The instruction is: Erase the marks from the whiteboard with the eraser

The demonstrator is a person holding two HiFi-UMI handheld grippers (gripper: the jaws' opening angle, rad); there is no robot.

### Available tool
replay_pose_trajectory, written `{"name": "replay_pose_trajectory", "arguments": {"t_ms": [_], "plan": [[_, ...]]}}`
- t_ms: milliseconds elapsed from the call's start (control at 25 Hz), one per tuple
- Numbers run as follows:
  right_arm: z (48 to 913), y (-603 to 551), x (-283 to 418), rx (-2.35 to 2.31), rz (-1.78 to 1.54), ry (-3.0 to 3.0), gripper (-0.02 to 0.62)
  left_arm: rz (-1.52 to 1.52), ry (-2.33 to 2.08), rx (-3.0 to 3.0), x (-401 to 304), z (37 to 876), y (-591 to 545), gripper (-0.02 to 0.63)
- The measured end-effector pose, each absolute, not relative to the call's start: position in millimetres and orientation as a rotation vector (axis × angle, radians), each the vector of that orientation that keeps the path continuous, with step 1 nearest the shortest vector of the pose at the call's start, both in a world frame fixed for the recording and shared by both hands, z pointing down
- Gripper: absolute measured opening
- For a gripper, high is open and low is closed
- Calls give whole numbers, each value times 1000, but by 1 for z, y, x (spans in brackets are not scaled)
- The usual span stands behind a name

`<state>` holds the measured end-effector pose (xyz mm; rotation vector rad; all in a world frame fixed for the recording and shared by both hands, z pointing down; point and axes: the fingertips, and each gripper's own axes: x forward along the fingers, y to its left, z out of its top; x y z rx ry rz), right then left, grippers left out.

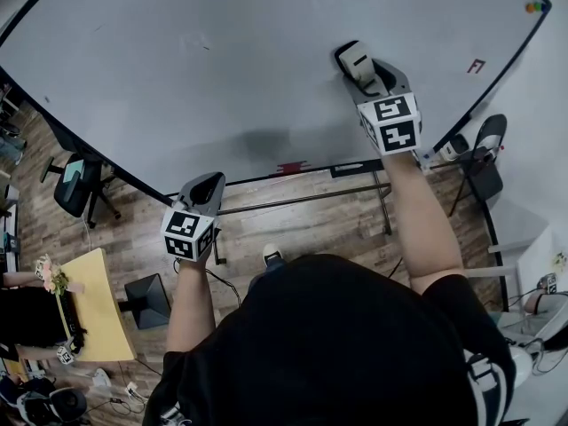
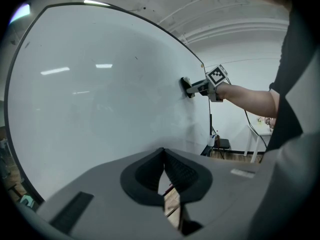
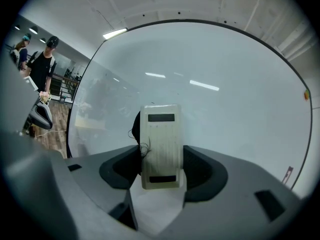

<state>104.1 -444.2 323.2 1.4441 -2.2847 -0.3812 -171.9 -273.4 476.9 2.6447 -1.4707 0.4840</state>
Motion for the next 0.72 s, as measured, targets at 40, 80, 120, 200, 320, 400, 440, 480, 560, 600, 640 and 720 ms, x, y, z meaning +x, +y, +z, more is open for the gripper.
{"name": "replay_pose_trajectory", "arguments": {"t_ms": [40,80,120,200,320,400,440,480,560,600,640,720], "plan": [[323,-444,102,1442,-389,-2275,250,480,-1471,2643,-172,477,-273,14],[322,-443,99,1439,-396,-2263,250,478,-1471,2642,-173,477,-273,14],[322,-443,97,1437,-406,-2246,250,476,-1472,2641,-173,477,-272,14],[322,-443,94,1438,-453,-2195,250,474,-1475,2639,-175,478,-270,14],[319,-441,90,1442,-516,-2118,250,459,-1478,2627,-178,479,-264,14],[317,-441,87,1449,-533,-2095,250,451,-1481,2618,-181,481,-260,14],[316,-441,86,1453,-537,-2091,250,446,-1484,2611,-183,481,-258,14],[316,-441,85,1456,-539,-2092,250,443,-1487,2604,-185,482,-256,14],[313,-440,81,1456,-547,-2110,250,441,-1494,2590,-190,484,-252,14],[312,-440,79,1454,-552,-2121,250,440,-1498,2584,-193,485,-250,14],[311,-440,76,1450,-555,-2126,250,441,-1501,2579,-195,486,-248,14],[309,-439,71,1442,-567,-2119,250,440,-1507,2572,-197,487,-245,14]]}}
